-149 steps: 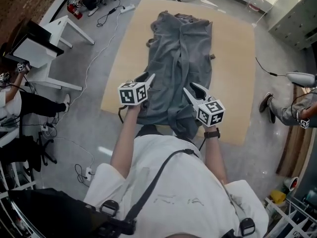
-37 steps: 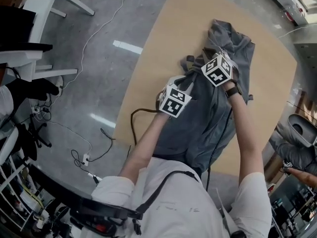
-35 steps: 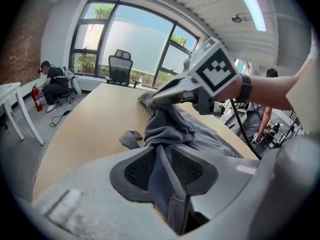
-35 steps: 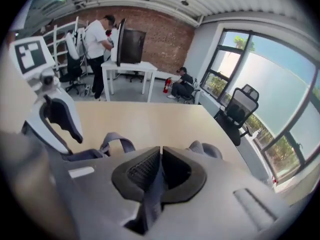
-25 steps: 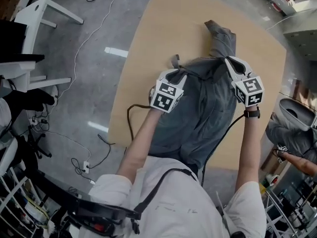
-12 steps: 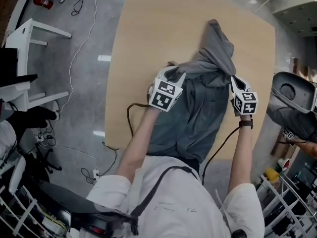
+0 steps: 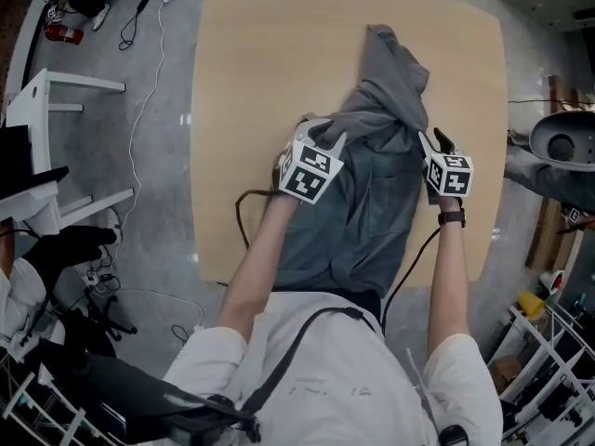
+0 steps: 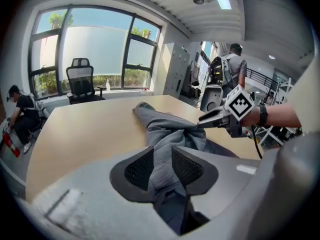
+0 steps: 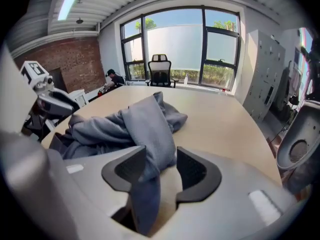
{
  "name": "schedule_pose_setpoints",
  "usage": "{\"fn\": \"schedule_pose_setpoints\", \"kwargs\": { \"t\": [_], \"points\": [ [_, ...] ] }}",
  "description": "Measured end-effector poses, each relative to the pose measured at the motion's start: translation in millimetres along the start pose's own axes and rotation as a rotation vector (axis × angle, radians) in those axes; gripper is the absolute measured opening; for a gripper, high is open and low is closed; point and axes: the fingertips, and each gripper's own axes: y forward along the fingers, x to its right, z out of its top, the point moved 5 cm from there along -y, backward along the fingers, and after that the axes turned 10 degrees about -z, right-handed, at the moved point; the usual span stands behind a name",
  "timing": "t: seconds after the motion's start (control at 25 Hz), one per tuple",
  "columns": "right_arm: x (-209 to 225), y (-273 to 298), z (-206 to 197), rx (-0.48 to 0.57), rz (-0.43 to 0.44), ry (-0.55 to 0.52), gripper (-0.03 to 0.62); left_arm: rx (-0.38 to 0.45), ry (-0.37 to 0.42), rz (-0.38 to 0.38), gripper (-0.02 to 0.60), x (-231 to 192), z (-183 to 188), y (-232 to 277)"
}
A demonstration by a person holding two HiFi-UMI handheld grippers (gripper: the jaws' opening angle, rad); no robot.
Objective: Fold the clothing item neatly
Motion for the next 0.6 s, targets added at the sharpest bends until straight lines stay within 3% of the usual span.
{"fn": "schedule_pose_setpoints", "kwargs": {
  "t": [0.04,0.2,0.36,0.4,0.44,0.52,0.6],
  "points": [
    [0,-3,14,0.034,0.004,0.002,0.212,-0.016,0.021,-0.008,0.118,1,3,6],
    [-27,10,84,0.111,0.074,-0.087,0.219,-0.108,0.08,-0.053,0.118,0,4,34],
    [-79,66,120,0.031,0.184,-0.23,0.224,-0.21,0.116,-0.079,0.115,-2,-8,54],
    [-91,80,119,-0.008,0.198,-0.271,0.222,-0.221,0.115,-0.076,0.071,-2,-11,56],
    [-99,92,116,-0.041,0.201,-0.311,0.194,-0.223,0.11,-0.072,0.03,-2,-12,56],
    [-102,100,115,-0.051,0.181,-0.361,0.023,-0.202,0.096,-0.072,0.017,0,-11,51],
    [-91,93,125,-0.008,0.162,-0.337,0.018,-0.16,0.074,-0.072,0.014,-1,-8,37]
  ]
}}
